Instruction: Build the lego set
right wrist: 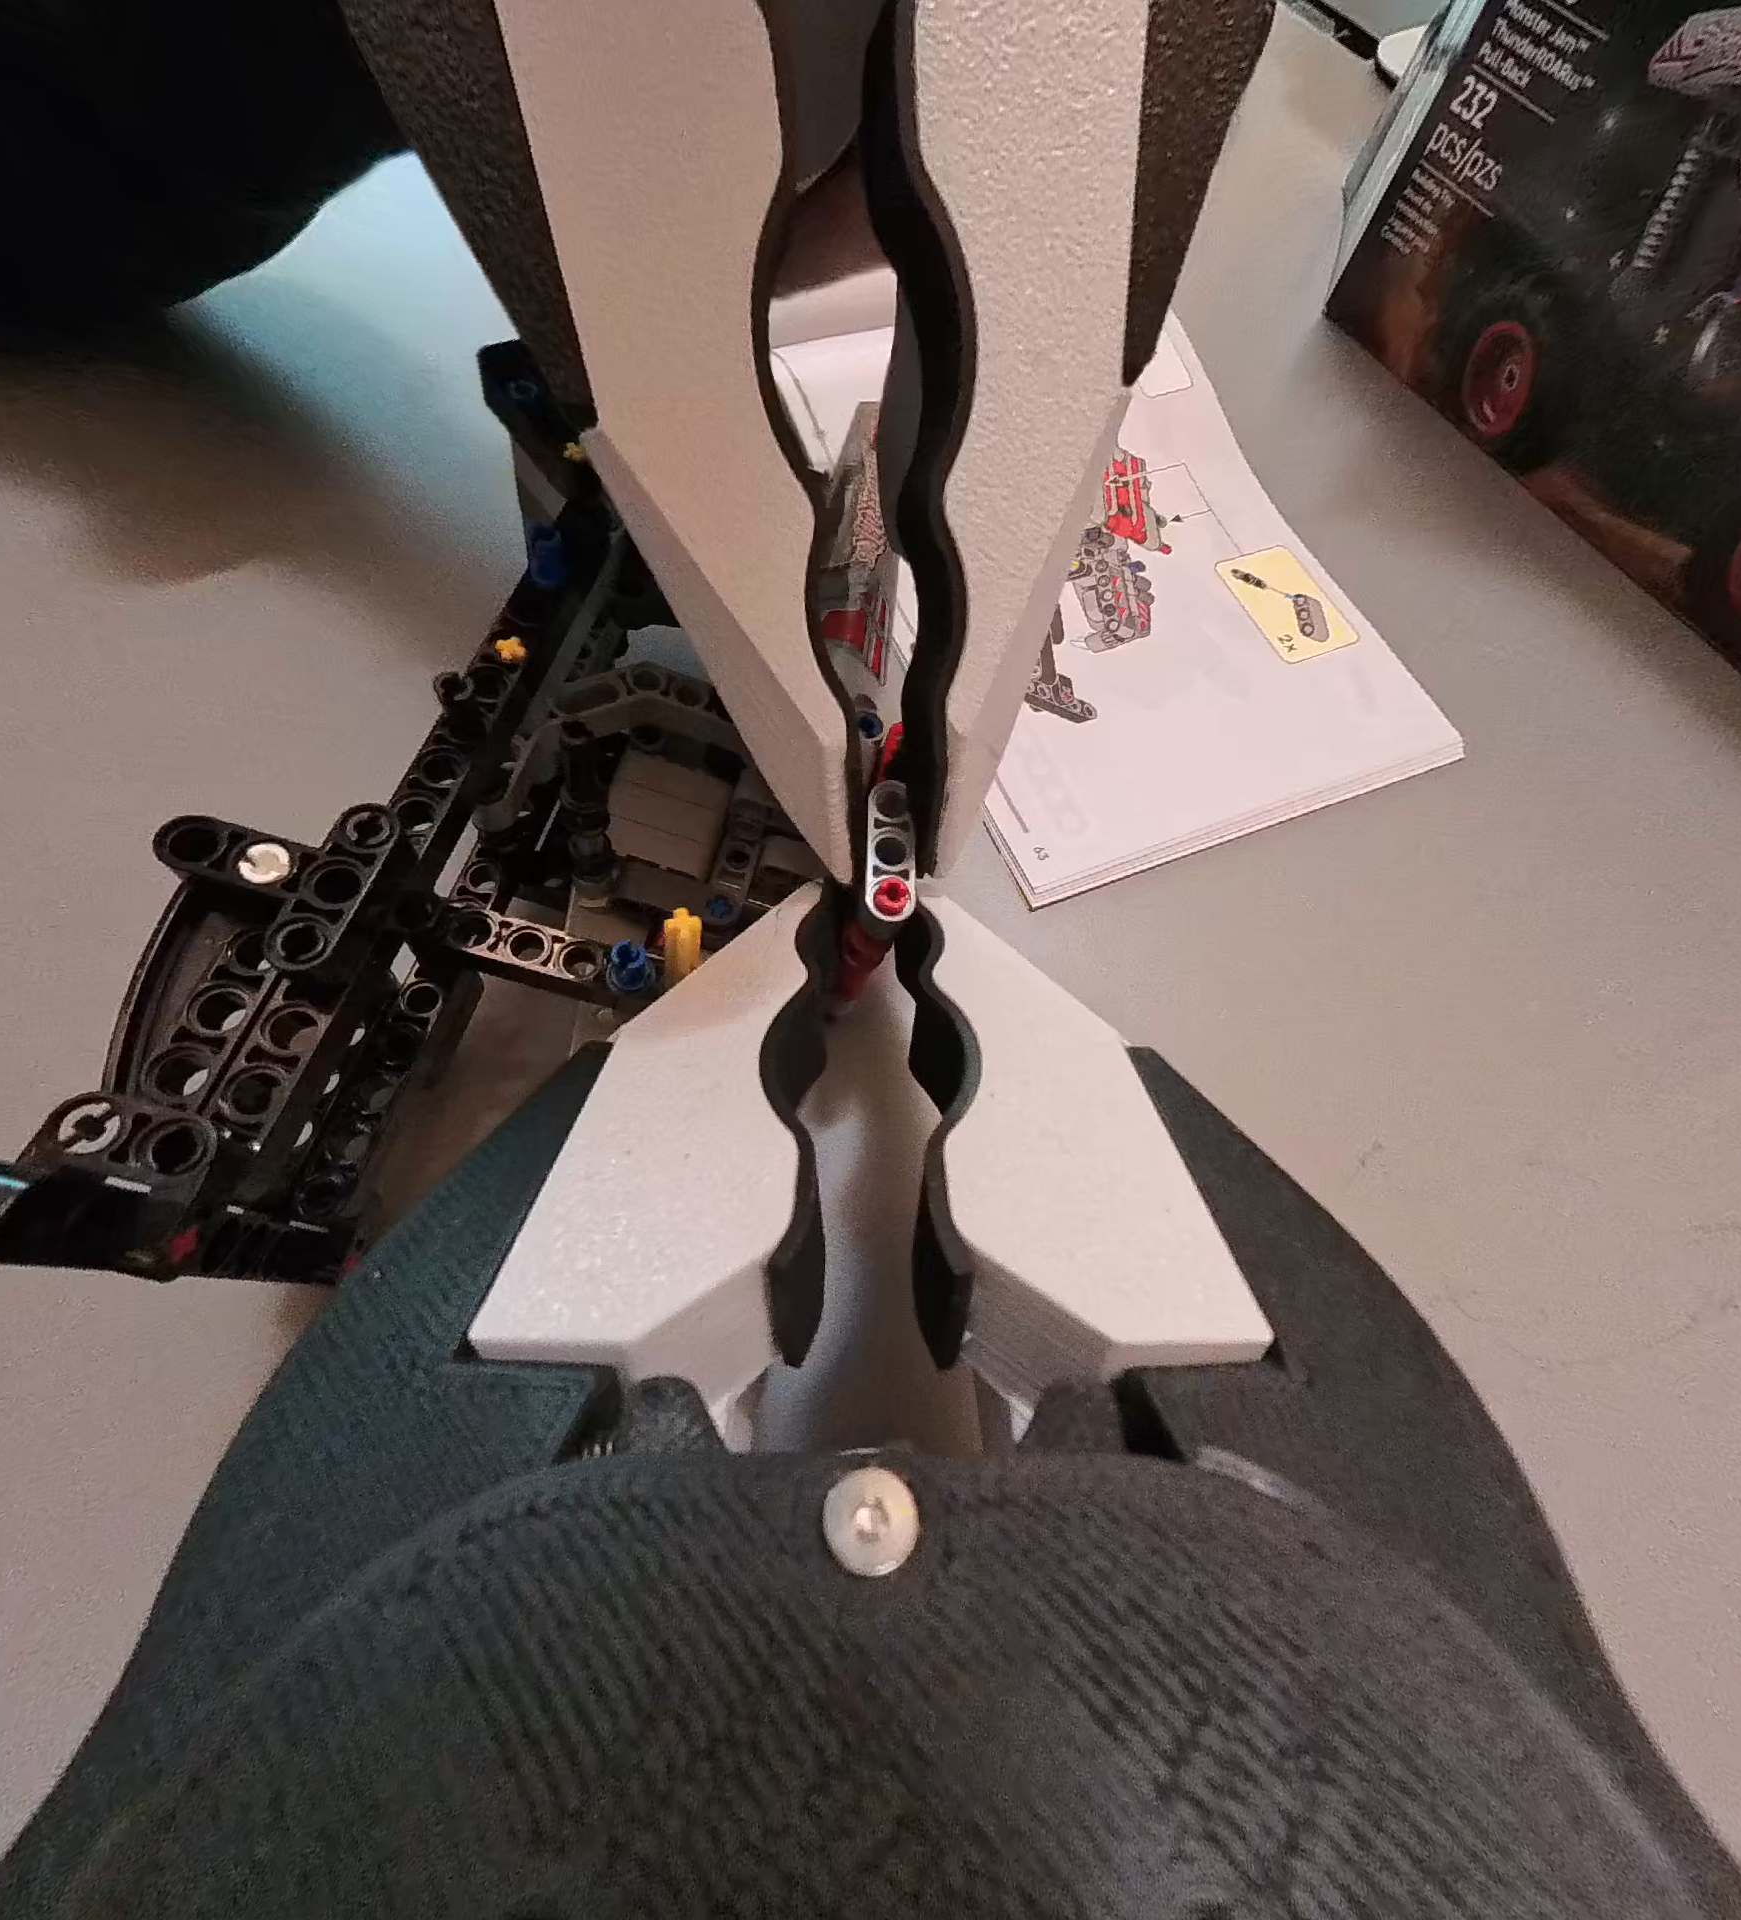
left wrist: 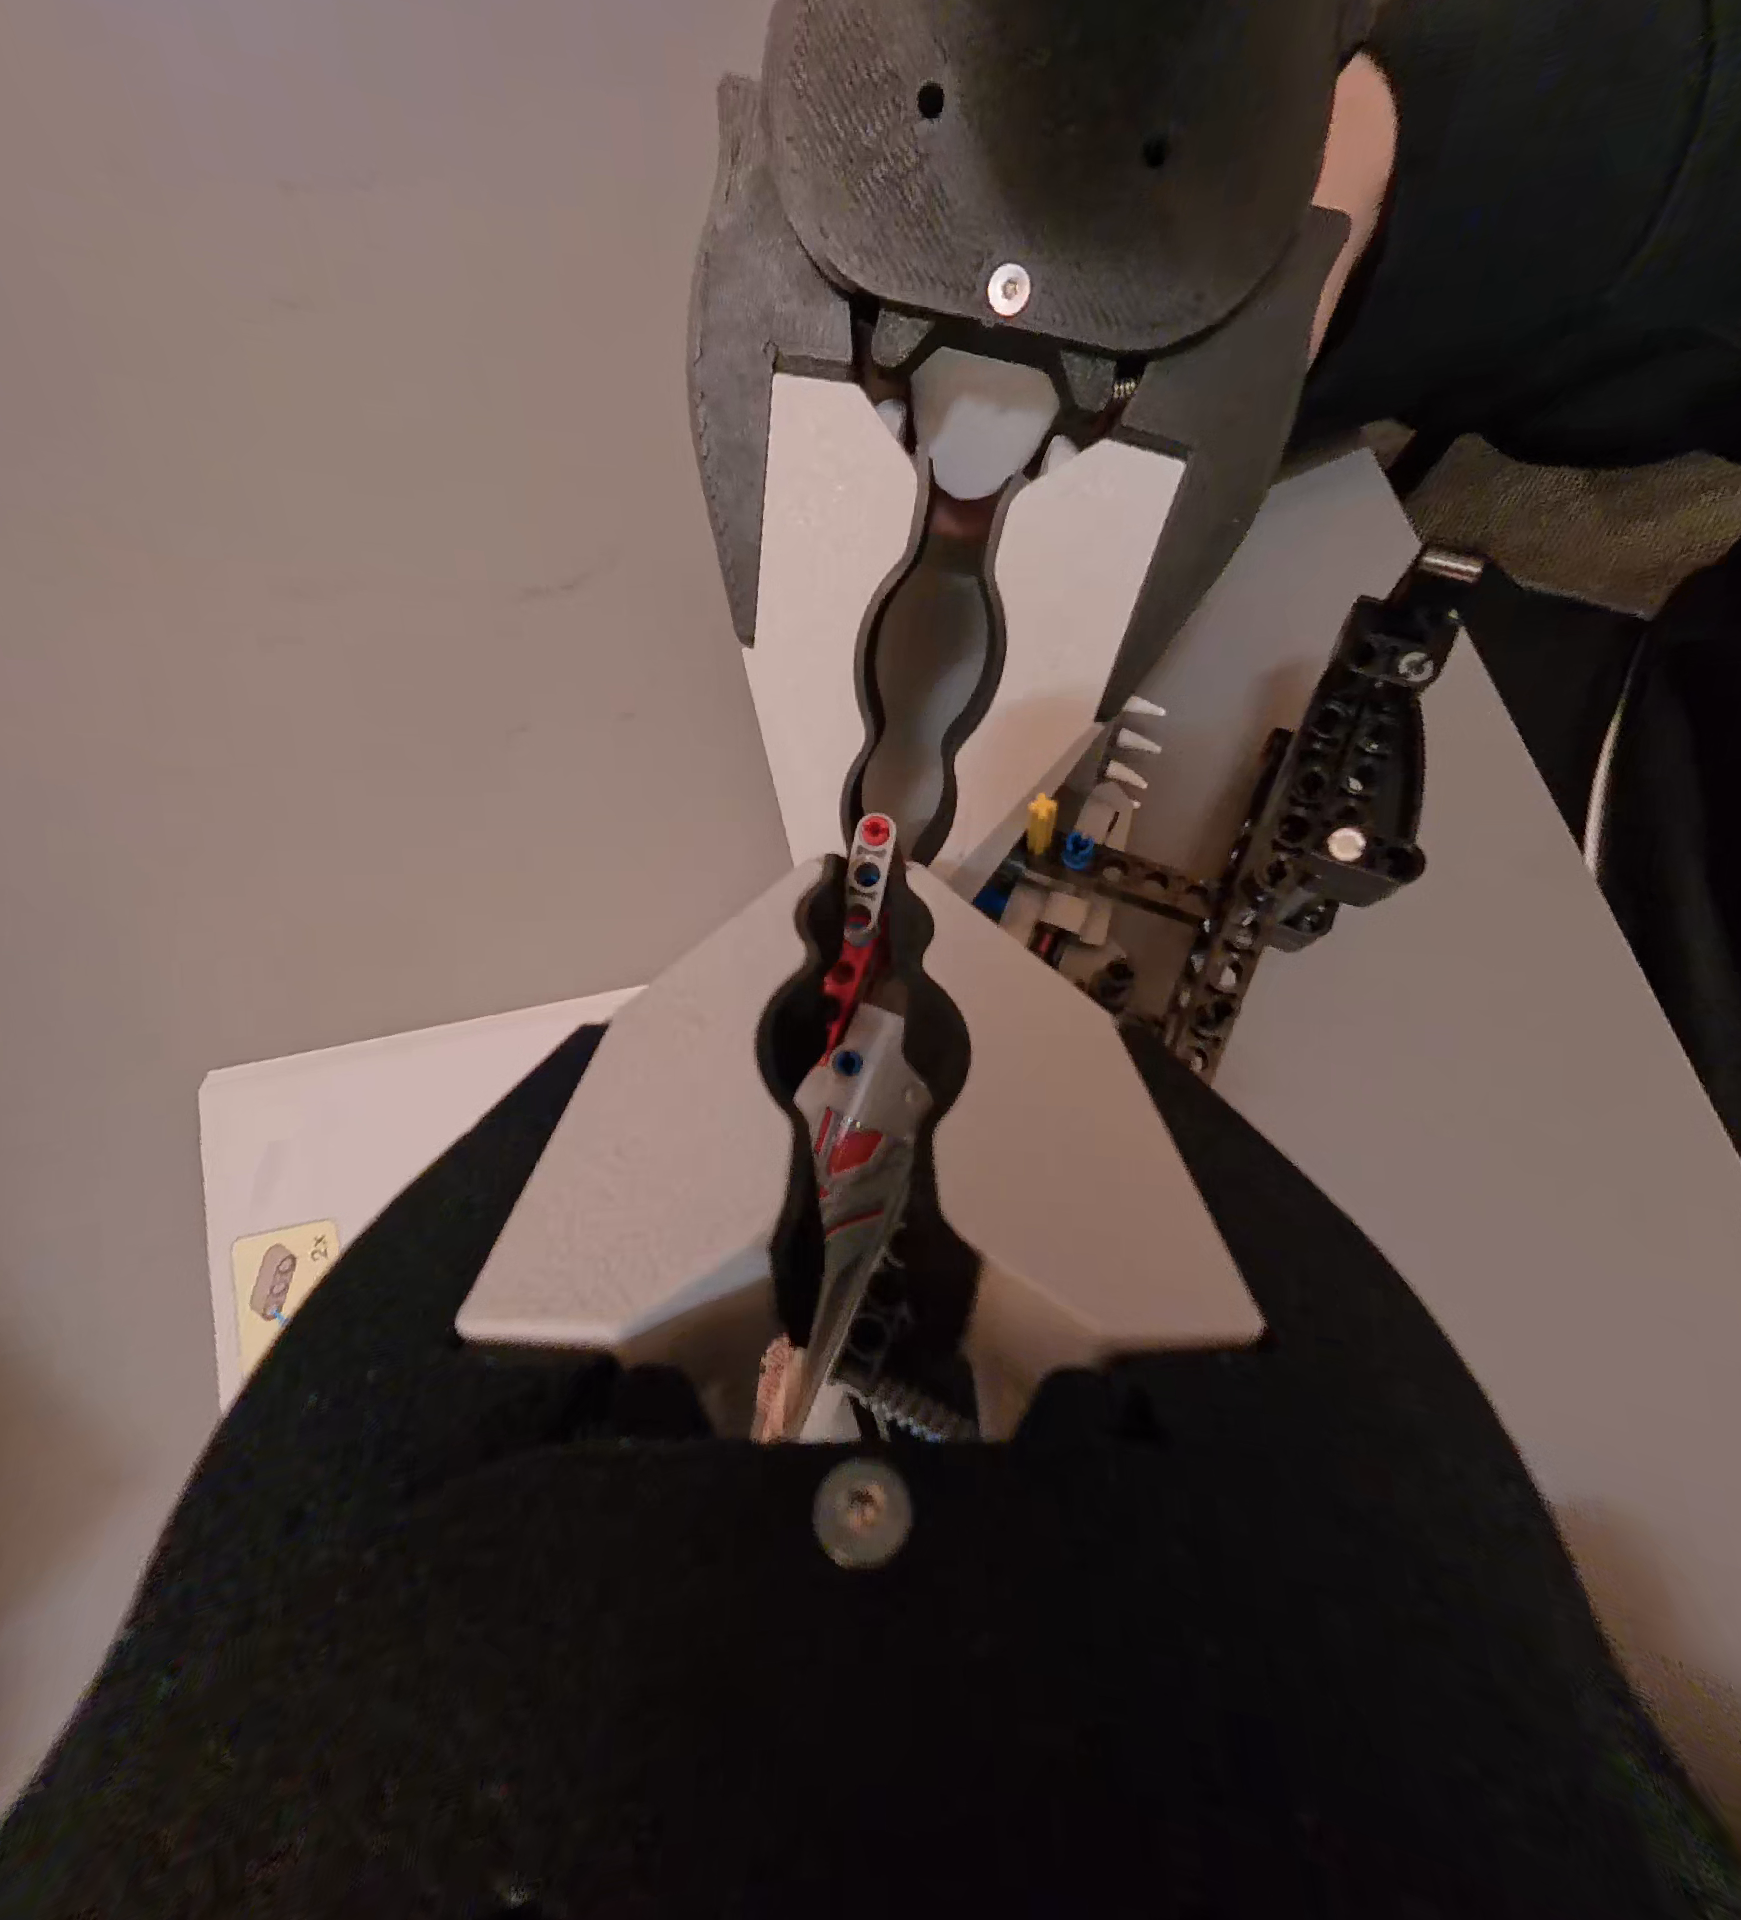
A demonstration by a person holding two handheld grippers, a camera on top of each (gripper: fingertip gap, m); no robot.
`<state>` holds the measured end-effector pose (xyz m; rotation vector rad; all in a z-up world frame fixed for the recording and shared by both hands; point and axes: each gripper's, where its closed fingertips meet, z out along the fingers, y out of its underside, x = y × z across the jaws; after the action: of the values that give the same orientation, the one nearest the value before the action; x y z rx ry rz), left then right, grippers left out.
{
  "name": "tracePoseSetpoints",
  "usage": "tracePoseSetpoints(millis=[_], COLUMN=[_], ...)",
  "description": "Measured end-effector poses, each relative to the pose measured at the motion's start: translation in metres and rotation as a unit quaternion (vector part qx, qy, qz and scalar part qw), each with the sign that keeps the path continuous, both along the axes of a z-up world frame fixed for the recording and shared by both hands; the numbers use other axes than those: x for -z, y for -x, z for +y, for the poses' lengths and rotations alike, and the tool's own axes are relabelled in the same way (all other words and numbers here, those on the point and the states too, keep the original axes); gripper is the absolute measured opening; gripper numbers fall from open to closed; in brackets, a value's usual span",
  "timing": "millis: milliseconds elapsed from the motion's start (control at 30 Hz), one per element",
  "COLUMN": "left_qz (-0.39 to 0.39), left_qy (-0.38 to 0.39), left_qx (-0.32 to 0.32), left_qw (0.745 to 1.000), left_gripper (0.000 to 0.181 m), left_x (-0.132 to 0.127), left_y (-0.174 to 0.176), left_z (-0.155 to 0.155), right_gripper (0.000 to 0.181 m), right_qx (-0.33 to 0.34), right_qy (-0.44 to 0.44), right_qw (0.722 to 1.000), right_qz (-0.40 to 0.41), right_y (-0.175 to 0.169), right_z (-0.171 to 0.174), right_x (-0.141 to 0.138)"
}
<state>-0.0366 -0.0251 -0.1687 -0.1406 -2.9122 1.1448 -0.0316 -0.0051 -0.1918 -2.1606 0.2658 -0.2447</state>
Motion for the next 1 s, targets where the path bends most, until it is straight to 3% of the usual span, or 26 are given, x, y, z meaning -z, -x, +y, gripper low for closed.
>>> tracePoseSetpoints(millis=[33,300,500,567,700,833,1000], left_qz=[-0.002,0.020,-0.004,-0.016,0.005,0.013,0.017], left_qy=[-0.008,-0.032,-0.066,-0.068,-0.088,-0.164,-0.191], left_qx=[-0.001,-0.001,0.054,0.058,0.085,0.111,0.126], left_qw=[1.000,0.999,0.996,0.996,0.993,0.980,0.973], left_gripper=[0.006,0.006,0.006,0.014,0.013,0.012,0.004], left_x=[0.000,0.001,-0.001,-0.009,-0.023,-0.014,-0.005], left_y=[0.000,0.000,-0.003,-0.007,-0.004,-0.002,0.000], left_z=[0.000,0.000,0.001,-0.001,-0.005,0.000,-0.004], right_gripper=[0.009,0.009,0.009,0.009,0.009,0.009,0.009], right_qx=[0.000,0.000,-0.001,0.001,-0.001,-0.002,-0.002], right_qy=[0.000,-0.001,-0.004,-0.005,-0.005,-0.005,-0.002], right_qw=[1.000,1.000,1.000,1.000,1.000,1.000,1.000], right_qz=[0.001,0.002,0.011,0.009,0.017,0.016,0.007], right_y=[0.000,0.000,0.000,-0.001,-0.001,0.000,0.000], right_z=[0.000,0.000,0.001,0.001,0.001,0.001,0.001], right_x=[0.000,0.000,0.000,0.000,0.000,0.000,0.000])
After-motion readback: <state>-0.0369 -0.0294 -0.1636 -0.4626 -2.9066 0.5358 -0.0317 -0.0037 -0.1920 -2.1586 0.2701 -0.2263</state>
